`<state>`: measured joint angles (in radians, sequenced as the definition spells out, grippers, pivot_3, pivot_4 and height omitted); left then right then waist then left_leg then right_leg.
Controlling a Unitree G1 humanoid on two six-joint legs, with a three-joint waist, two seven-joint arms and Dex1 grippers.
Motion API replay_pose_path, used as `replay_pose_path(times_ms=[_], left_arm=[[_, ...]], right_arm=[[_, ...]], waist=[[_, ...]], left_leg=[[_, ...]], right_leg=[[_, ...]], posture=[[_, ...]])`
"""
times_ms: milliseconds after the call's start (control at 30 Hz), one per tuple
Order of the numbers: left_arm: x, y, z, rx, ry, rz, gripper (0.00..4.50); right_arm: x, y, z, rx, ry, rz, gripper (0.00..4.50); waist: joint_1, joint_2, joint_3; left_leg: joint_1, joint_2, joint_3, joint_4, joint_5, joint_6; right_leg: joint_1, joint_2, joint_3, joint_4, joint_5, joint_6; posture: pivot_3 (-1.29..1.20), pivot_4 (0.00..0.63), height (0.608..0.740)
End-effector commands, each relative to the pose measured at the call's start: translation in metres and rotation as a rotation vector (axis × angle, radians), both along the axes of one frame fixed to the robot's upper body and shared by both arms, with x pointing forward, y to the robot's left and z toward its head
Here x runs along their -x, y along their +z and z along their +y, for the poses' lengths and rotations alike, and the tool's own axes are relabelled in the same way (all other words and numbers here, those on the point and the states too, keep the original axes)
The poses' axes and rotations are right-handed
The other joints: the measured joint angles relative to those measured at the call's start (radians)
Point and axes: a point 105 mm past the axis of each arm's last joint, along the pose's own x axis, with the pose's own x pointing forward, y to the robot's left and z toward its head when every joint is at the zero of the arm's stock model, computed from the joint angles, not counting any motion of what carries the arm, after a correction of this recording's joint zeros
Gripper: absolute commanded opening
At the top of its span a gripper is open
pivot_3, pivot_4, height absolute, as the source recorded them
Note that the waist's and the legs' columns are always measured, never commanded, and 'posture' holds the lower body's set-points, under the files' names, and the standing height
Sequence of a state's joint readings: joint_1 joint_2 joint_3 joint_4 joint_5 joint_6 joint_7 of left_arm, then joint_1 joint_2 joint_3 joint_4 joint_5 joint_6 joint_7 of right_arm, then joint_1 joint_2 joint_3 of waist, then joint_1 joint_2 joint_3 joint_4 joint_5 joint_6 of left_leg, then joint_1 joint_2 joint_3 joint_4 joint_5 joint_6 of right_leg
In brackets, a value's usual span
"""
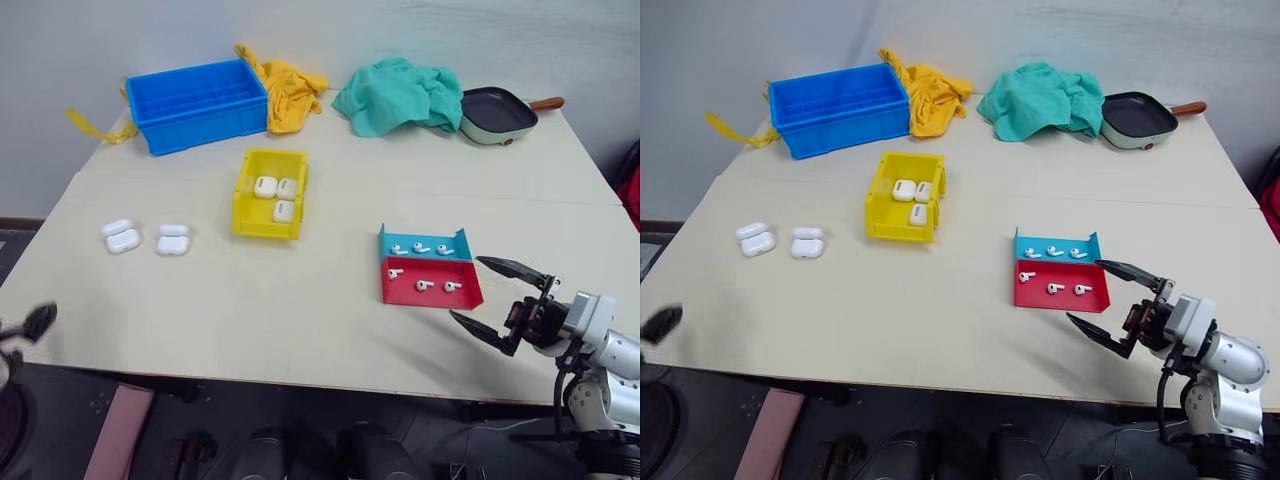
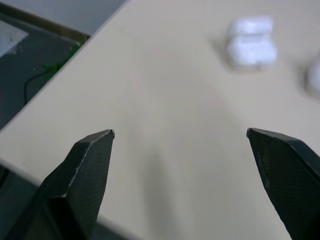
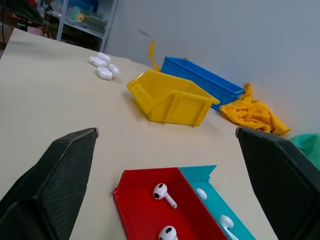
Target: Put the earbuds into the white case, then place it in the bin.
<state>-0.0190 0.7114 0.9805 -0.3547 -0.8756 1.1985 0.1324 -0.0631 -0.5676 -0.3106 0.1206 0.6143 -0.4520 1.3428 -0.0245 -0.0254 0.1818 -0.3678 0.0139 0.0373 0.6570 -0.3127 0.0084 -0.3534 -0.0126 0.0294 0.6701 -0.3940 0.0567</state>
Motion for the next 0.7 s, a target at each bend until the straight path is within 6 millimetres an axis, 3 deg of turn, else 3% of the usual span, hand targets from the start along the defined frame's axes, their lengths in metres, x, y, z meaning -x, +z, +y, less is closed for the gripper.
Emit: replay_pose_path(times_ms=[33,133,233,367,700], left_arm=[[-0.018,0.001,-0.015,0.065,0.069,0.068,4.45],[-0.048,0.002,-0.024,0.115,0.133,0.118,4.45],[-0.062,0.007,-0.025,0.074,0.169,0.136,4.45],[-0.088,-0.004,-0.024,0.052,0.174,0.210,4.45],[-0.134,-0.008,-0.022,-0.013,0.157,0.234,4.45]], right_arm=[[0.001,0.004,-0.003,-0.002,-0.011,-0.008,4.50],[0.002,0.001,-0.002,-0.006,-0.002,0.014,4.50],[0.002,-0.001,0.000,-0.007,-0.003,0.021,4.50],[0.001,-0.003,-0.001,-0.018,-0.023,0.028,4.50],[0.007,-0.004,0.005,-0.035,-0.022,0.046,4.50]], waist=[[-0.004,0.000,0.000],[-0.005,0.000,0.000],[-0.011,0.000,0.000],[-0.007,0.000,0.000],[0.017,-0.001,0.000]], left_leg=[[0.000,0.000,0.000,0.001,0.000,-0.001],[-0.001,0.000,0.001,0.004,0.003,-0.007],[-0.002,0.001,0.001,0.005,0.003,-0.009],[-0.002,0.001,0.001,0.005,0.003,-0.011],[-0.002,0.001,0.001,0.006,0.003,-0.012]], right_leg=[[-0.001,0.000,0.000,0.002,0.001,0.002],[-0.003,0.001,0.000,0.006,0.001,0.003],[-0.005,0.002,0.000,0.008,0.001,0.003],[-0.007,0.003,0.000,0.010,0.001,0.003],[-0.007,0.002,-0.001,0.009,0.001,0.003]], posture=[[0.00,0.150,0.740],[0.00,0.150,0.740],[0.00,0.150,0.740],[0.00,0.150,0.740],[0.00,0.150,0.740]])
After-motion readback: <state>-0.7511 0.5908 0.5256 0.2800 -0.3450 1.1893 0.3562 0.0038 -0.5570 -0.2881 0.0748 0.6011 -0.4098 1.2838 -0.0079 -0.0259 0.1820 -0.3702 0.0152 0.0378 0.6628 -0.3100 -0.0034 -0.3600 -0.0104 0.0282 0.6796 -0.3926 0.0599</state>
